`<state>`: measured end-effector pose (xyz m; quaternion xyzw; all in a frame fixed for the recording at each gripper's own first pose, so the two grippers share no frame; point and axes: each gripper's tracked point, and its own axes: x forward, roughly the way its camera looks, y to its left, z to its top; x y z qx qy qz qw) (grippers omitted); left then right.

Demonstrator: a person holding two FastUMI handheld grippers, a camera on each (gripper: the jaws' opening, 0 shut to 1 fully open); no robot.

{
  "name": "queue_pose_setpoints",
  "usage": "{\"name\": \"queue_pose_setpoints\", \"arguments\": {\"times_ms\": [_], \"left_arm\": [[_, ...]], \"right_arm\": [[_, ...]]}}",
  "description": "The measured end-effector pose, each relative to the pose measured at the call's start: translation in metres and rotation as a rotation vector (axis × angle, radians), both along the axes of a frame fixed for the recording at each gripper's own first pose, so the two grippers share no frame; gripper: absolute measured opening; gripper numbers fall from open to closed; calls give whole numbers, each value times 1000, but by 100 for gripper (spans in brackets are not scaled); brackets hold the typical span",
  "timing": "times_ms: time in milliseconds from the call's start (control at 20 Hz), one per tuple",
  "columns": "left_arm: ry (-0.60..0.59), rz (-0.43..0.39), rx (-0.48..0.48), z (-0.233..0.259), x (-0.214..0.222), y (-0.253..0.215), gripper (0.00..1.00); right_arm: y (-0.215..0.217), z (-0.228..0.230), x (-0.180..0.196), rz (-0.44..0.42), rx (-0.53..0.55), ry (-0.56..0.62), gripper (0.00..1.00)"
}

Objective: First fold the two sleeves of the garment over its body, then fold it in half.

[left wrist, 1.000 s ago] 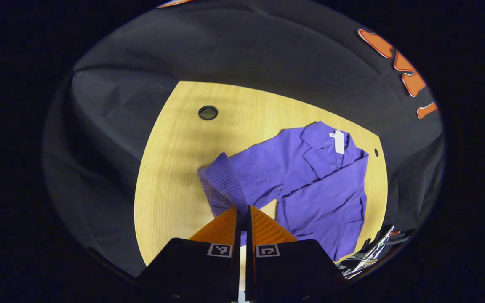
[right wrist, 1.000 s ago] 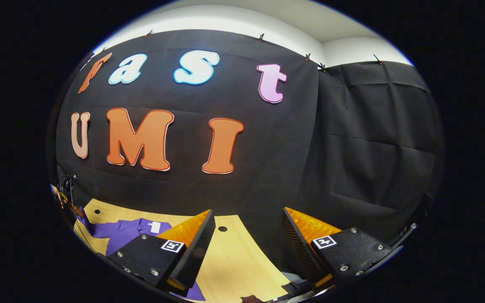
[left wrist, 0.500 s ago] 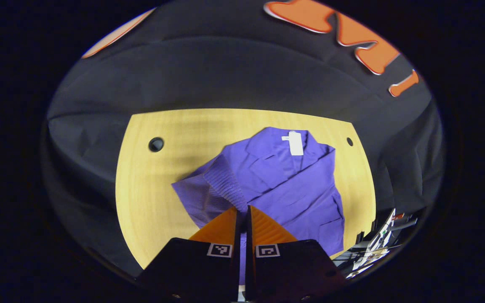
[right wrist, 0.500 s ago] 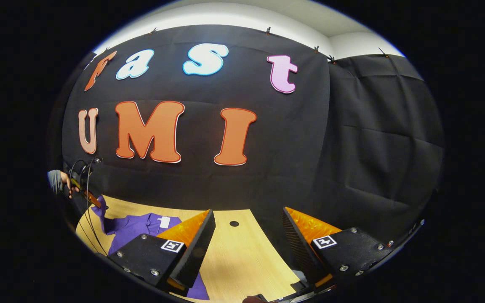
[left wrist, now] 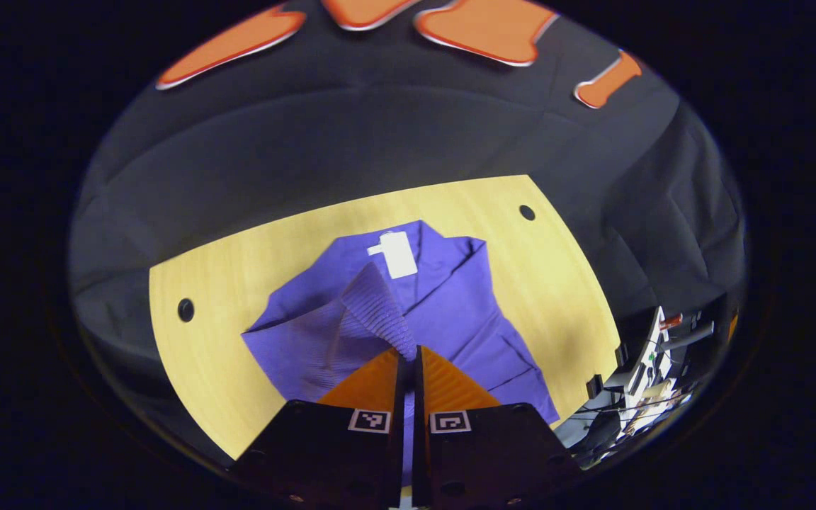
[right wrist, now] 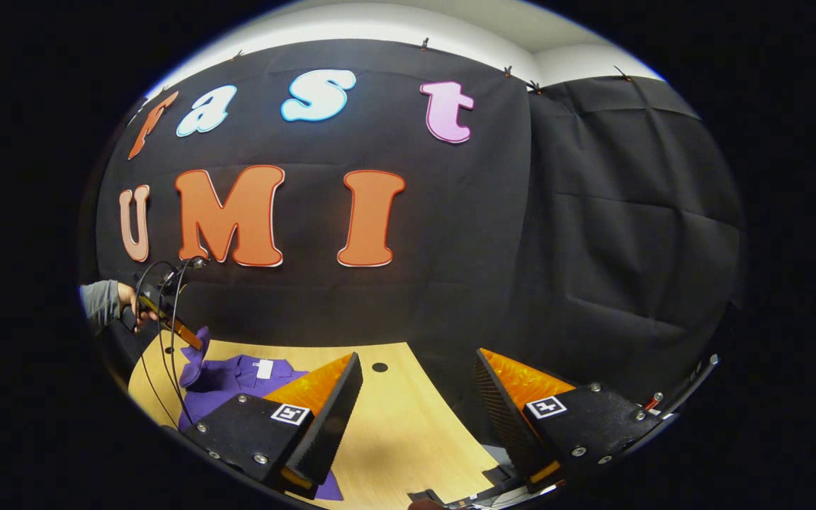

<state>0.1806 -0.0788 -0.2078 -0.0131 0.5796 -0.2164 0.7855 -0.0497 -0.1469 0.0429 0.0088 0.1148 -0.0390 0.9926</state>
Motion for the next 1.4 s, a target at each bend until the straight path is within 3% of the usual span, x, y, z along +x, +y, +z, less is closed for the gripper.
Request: {"name": "queue_pose_setpoints", "arguments": {"times_ms": [250,450,500,550,600,650,700,750,900,950,1050,1150,1400], "left_arm": [[-4,-94,1,-11,8,-76,6],[-11,-116,-1,-32,12,-120,7],[-9,-121,-8,-37,10,-127,12],[-11,-126,-3,-42,6,-130,28],[-18,-132,-8,-46,2,-134,27],[-24,-135,-9,-49,-3,-137,43],[-36,-131,-11,-49,-6,-137,49],[-46,-129,-9,-46,-12,-130,64],[-77,-100,2,-39,-36,-103,72],[-91,-93,20,-39,-46,-88,84],[-128,-58,68,-37,-63,-56,93],[-139,-6,91,-32,-88,-25,96],[-157,122,169,-33,-151,55,93]], "right_arm": [[-23,-10,-9,-23,13,14,95],[-25,-25,-7,-20,32,40,95],[-24,-29,-6,-19,36,48,95],[-23,-33,-5,-13,39,55,95],[-22,-37,-4,-13,40,65,95],[-21,-43,-4,-7,40,76,95],[-18,-48,-2,-2,42,84,95],[-14,-52,0,8,45,91,95],[6,-70,3,40,60,122,95],[13,-78,4,53,64,140,95],[35,-95,4,92,80,179,95],[58,-114,1,135,92,223,95],[114,-162,-15,245,100,349,95]]}}
